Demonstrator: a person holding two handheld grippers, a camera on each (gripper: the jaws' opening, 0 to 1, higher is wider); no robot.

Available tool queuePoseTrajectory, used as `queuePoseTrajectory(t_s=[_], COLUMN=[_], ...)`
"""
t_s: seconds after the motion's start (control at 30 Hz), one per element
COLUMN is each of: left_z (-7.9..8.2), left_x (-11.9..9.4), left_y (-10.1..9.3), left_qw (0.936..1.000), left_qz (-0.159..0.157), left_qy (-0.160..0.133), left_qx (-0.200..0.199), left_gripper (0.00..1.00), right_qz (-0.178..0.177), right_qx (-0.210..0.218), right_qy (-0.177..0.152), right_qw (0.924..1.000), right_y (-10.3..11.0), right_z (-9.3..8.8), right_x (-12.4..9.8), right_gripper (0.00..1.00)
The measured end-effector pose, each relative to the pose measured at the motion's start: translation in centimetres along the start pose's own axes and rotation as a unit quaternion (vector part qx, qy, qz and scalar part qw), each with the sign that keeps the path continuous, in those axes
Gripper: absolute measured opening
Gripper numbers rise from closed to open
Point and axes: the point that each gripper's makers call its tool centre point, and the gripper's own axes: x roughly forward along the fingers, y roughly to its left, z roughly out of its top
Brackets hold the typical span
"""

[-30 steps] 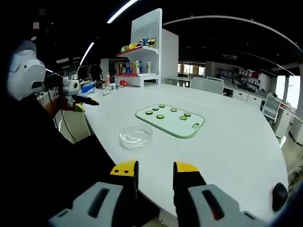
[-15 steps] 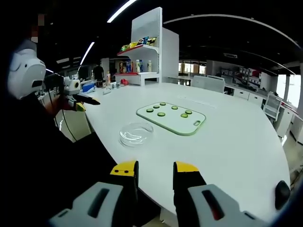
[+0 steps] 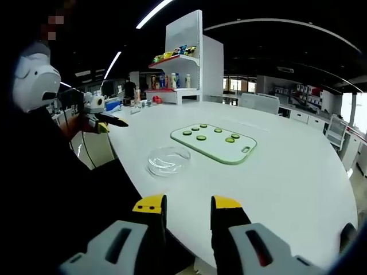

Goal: Open the petri dish lid, add cucumber slices into the petri dish, and close the lid

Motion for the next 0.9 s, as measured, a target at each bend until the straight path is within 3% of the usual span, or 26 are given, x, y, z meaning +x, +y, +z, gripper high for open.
queuePoseTrajectory(t_s=[0.3, 0.4, 0.67, 0.9], left_z=[0.2, 0.3, -0.2, 0.3], left_x=[0.8, 0.9, 1.8, 2.8], left_y=[0.7, 0.9, 0.6, -0.1], left_qw=[0.9989, 0.9988, 0.9983, 0.9966], left_qz=[-0.007, -0.010, -0.029, -0.050], left_qy=[-0.030, -0.038, -0.038, -0.046], left_qx=[0.036, 0.029, 0.034, 0.046], left_gripper=[0.69, 0.69, 0.69, 0.68], right_qz=[0.021, 0.024, 0.033, 0.043], right_qx=[-0.013, -0.014, -0.019, -0.024], right_qy=[-0.022, -0.026, -0.037, -0.044], right_qw=[0.9995, 0.9993, 0.9986, 0.9978], right_y=[-0.3, -0.3, -0.2, 0.1], right_z=[-0.6, -0.6, -0.4, -0.2], right_x=[1.4, 1.7, 2.5, 3.4], right_gripper=[0.33, 0.33, 0.34, 0.35])
